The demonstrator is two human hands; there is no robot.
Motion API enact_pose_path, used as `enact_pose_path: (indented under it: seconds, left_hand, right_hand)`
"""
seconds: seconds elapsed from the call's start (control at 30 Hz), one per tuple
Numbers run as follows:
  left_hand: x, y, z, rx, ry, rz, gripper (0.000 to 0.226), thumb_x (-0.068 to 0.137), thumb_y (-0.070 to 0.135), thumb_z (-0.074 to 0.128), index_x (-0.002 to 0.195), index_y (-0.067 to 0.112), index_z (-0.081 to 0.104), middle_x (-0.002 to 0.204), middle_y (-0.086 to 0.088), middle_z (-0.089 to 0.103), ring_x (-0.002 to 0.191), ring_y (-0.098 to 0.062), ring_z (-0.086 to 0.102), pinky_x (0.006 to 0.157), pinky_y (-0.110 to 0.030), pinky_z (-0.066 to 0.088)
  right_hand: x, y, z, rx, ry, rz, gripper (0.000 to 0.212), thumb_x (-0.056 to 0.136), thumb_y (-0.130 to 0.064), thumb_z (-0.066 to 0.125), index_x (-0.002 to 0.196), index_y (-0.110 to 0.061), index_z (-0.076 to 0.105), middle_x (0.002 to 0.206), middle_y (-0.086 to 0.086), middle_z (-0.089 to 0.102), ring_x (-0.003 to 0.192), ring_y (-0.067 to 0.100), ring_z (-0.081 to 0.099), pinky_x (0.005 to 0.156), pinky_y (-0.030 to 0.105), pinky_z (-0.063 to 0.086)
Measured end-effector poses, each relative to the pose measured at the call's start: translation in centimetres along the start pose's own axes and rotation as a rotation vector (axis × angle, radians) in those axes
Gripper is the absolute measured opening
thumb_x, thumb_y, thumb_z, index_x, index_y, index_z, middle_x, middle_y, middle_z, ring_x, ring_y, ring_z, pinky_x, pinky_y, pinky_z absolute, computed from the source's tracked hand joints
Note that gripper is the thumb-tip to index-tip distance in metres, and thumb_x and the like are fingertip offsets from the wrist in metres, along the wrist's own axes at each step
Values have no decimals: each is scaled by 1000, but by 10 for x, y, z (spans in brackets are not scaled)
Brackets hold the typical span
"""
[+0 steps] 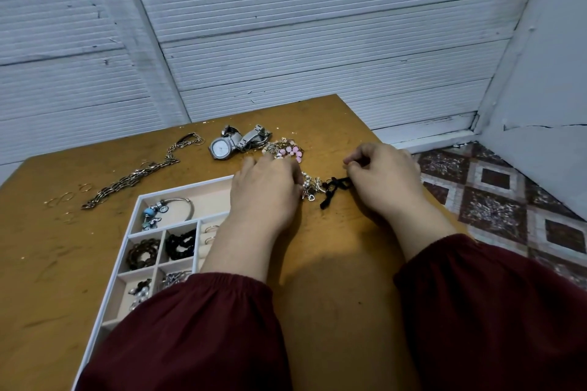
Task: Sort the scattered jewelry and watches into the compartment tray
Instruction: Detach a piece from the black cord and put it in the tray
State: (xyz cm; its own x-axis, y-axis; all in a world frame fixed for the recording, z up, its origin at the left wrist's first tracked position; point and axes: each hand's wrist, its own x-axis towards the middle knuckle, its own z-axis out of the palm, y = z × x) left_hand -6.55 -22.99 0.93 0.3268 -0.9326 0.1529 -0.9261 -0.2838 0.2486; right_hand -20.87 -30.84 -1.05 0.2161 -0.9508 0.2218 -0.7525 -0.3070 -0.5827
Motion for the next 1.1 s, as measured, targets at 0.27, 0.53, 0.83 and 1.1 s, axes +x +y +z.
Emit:
enact_pose_path:
  seconds: [0.27,0.53,0.83,1.1]
  left_hand:
    - [-1,-2,-6,-294,215,41,9,91,22,54,95,26,62,102,1,63,97,-25,57,85,-43,48]
    - [-2,0,-16,-619,397,54,3,90,20,59,90,19,62,81,13,62,78,-6,60,77,-32,51]
    - [-4,3,-17,-691,441,35,2,88,20,61,87,21,60,72,15,59,67,6,54,65,-18,46]
    - [-5,2,-17,-702,463,42,1,90,20,60,89,21,59,71,15,58,67,5,54,62,-19,45]
  right_hand:
    - [-1,-1,-3,-44,-113,26,24,88,-19,50,98,-32,68,116,0,63,122,29,37,101,38,26]
    - [-6,-4,-11,-112,-191,-5,26,79,-31,64,104,-37,68,115,-2,58,122,28,34,97,38,26]
    - [-3,-1,-7,-126,-137,-2,6,81,-30,66,86,-30,69,98,-7,57,115,26,38,86,36,25]
    - [-3,0,-5,-153,-128,-62,13,87,-36,55,88,-27,63,103,-2,60,113,28,42,92,39,30]
